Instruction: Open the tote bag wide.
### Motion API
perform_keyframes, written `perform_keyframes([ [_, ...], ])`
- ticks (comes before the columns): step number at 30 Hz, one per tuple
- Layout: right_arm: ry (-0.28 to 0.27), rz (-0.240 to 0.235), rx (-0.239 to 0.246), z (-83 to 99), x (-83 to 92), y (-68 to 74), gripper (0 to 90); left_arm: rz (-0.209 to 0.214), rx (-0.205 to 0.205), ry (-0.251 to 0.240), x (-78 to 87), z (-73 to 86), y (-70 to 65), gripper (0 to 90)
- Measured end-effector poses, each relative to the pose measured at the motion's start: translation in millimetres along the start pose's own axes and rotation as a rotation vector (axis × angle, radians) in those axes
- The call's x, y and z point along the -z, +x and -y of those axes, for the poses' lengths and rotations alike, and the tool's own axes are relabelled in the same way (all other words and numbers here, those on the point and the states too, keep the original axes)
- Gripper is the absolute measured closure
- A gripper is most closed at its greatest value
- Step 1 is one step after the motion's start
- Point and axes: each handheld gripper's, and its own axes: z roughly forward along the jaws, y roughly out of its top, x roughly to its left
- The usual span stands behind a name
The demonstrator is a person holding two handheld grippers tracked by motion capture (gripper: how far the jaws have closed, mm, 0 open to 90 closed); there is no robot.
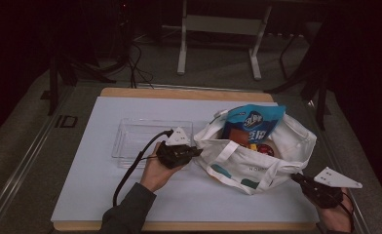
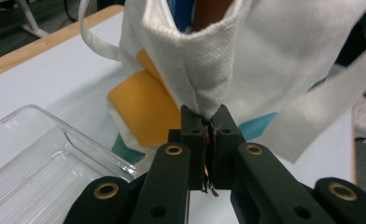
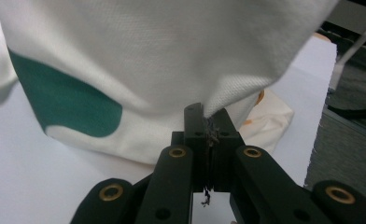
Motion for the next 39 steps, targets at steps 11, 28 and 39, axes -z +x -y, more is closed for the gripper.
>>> perform_keyframes([
  [11, 0.071, 0.046, -0.014, 8.5, -10.9, -1.9, 88.8, -0.039, -0.002, 0.075, -10.5, 8.7, 5.2, 87.4],
  [28, 0.225, 0.042, -0.073, 26.6, -52.7, -7.9, 89.0, -0.08, -0.001, 0.192, -35.6, 14.5, -1.1, 87.5],
  [39, 0.114, 0.04, -0.162, 10.2, -19.2, -12.6, 54.0, -0.043, 0.002, 0.097, -21.1, 12.2, 2.2, 62.7],
])
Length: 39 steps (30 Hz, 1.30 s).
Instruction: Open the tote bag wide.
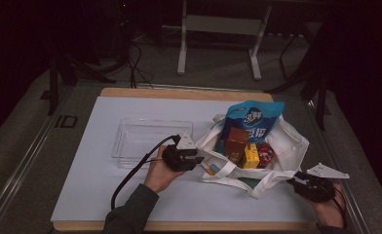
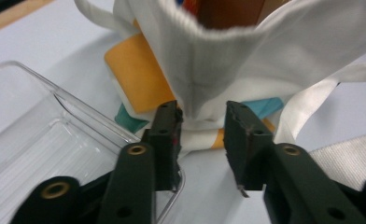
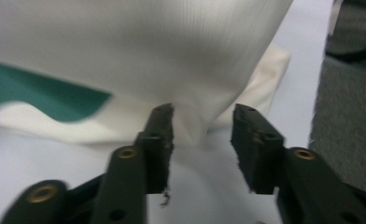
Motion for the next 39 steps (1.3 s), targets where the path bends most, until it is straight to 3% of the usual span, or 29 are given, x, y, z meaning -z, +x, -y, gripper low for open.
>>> perform_keyframes([
  [3, -0.056, -0.014, 0.013, -6.9, 15.9, -0.4, 47.3, 0.013, 0.009, -0.038, 5.2, -1.8, 1.4, 58.8],
  [8, -0.077, -0.003, 0.054, -16.9, 26.8, -2.3, 45.0, 0.018, -0.001, -0.089, 10.9, -8.2, 2.4, 54.1],
  [14, -0.082, -0.037, 0.153, -23.9, 19.4, 5.0, 44.9, 0.019, -0.008, -0.072, 2.7, -13.2, 2.4, 62.5],
  [17, -0.083, -0.034, 0.179, -27.6, 15.7, 7.5, 50.5, 0.028, -0.006, -0.069, -0.2, -14.1, 1.2, 68.9],
  [19, -0.088, -0.028, 0.189, -29.7, 14.4, 8.4, 62.2, 0.034, -0.006, -0.064, -0.9, -14.5, 0.8, 70.5],
  [22, -0.095, -0.027, 0.187, -31.8, 13.2, 8.8, 80.4, 0.037, -0.009, -0.058, -2.1, -14.5, -0.4, 72.0],
  [25, -0.094, -0.024, 0.177, -31.7, 11.5, 8.9, 87.3, 0.035, -0.012, -0.046, -3.3, -13.7, -1.4, 72.4],
  [39, -0.055, -0.045, 0.118, -15.9, -1.5, 6.3, 90.0, 0.034, -0.029, 0.015, -18.1, -3.2, -13.4, 73.3],
])
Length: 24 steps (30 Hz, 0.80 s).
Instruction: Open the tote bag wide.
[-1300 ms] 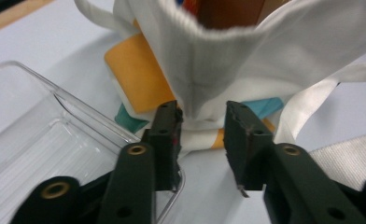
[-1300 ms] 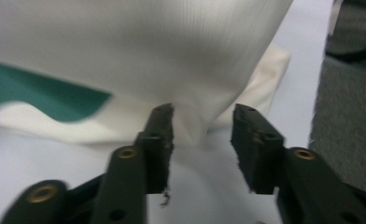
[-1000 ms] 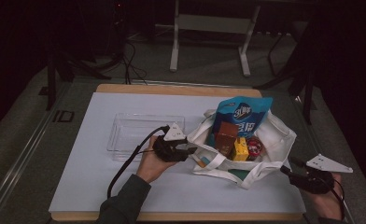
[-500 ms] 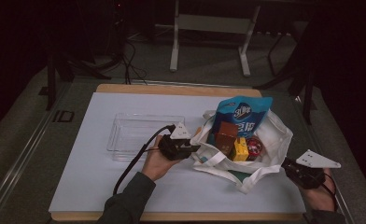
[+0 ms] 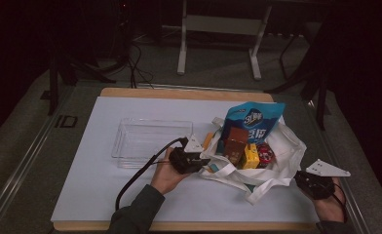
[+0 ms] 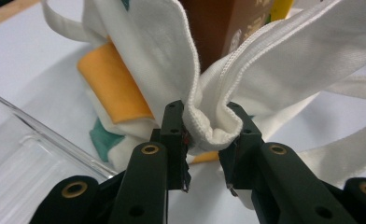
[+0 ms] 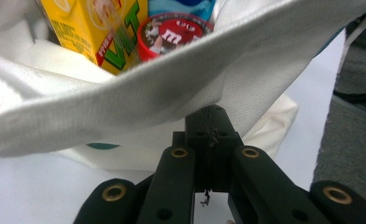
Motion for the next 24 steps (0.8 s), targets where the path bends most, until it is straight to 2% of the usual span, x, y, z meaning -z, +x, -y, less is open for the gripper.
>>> perform_keyframes([
  [5, 0.021, 0.007, -0.018, 4.8, -5.3, -1.7, 90.0, -0.012, -0.006, 0.017, -3.3, 2.7, -0.9, 73.3],
  [6, 0.037, 0.024, -0.016, 5.9, -6.3, -1.4, 90.0, -0.017, -0.007, 0.021, -4.0, 3.3, -0.5, 73.3],
  [11, 0.07, 0.042, -0.019, 10.1, -9.9, -1.0, 90.0, -0.044, -0.006, 0.041, -6.8, 5.5, 0.8, 73.3],
  [13, 0.17, 0.087, 0.025, 14.8, -19.6, 2.3, 90.0, -0.069, -0.033, 0.065, -10.6, 6.5, -1.8, 73.3],
  [14, 0.196, 0.079, 0.026, 19.8, -25.4, 3.3, 90.0, -0.07, -0.033, 0.069, -11.9, 6.8, -2.5, 73.4],
  [15, 0.197, 0.072, 0.01, 24.0, -28.0, 2.7, 90.0, -0.07, -0.034, 0.071, -12.7, 7.0, -2.7, 73.4],
  [16, 0.169, 0.059, -0.039, 29.3, -26.8, 1.0, 90.0, -0.069, -0.03, 0.068, -13.3, 7.1, -2.6, 73.4],
  [17, 0.169, 0.059, -0.039, 29.3, -26.8, 1.0, 90.0, -0.068, -0.028, 0.068, -13.4, 7.0, -2.1, 73.4],
  [18, 0.145, 0.05, -0.066, 31.1, -21.7, -0.5, 90.0, -0.065, -0.022, 0.067, -13.6, 6.9, -1.5, 73.4],
  [22, 0.092, 0.043, -0.083, 26.1, -4.9, -2.3, 90.0, -0.054, -0.007, 0.06, -12.0, 7.6, 1.2, 72.9],
  [24, 0.072, 0.034, -0.087, 23.7, 0.4, -2.3, 90.0, -0.037, 0.001, 0.042, -9.5, 8.0, 2.7, 72.3],
])
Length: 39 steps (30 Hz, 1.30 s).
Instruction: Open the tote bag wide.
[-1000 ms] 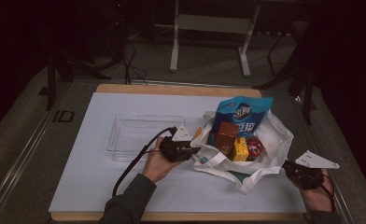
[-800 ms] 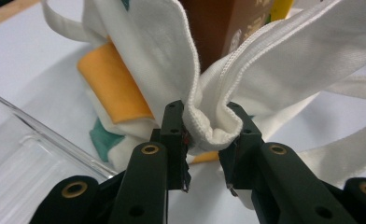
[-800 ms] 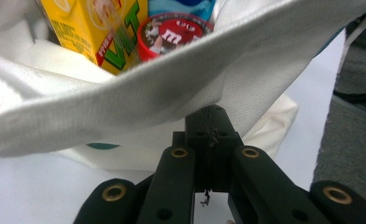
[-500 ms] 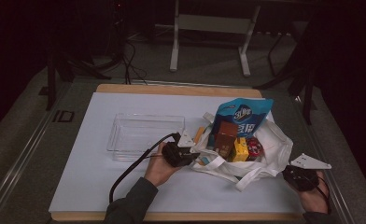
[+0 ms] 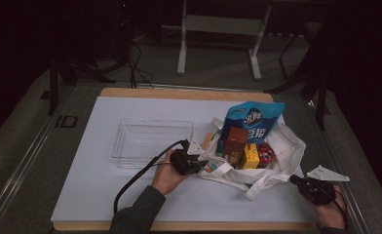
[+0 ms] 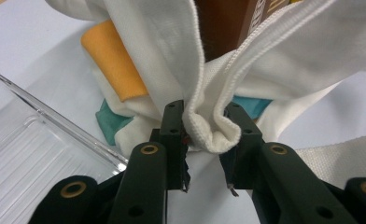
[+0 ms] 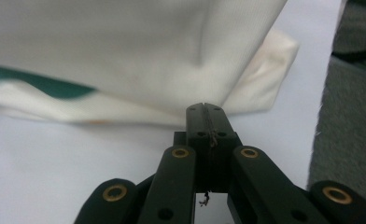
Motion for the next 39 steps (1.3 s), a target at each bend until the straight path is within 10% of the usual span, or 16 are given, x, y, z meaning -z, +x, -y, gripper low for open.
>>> perform_keyframes([
  [17, -0.244, -0.067, -0.064, -43.1, 62.9, 4.3, 49.7, 0.047, 0.048, -0.137, 46.2, -4.9, 8.6, 53.1],
  [24, -0.189, -0.074, -0.1, -44.8, 41.0, 3.5, 60.5, 0.073, 0.048, -0.24, 70.6, -21.4, 4.9, 52.9],
  [28, -0.15, -0.101, -0.082, -40.7, 24.0, 11.3, 81.1, 0.08, 0.022, -0.231, 69.9, -28.5, 1.2, 57.7],
  [39, -0.126, -0.12, -0.079, -35.6, -6.1, 25.5, 87.3, 0.103, -0.029, -0.225, 48.3, -47.6, -8.9, 69.0],
])
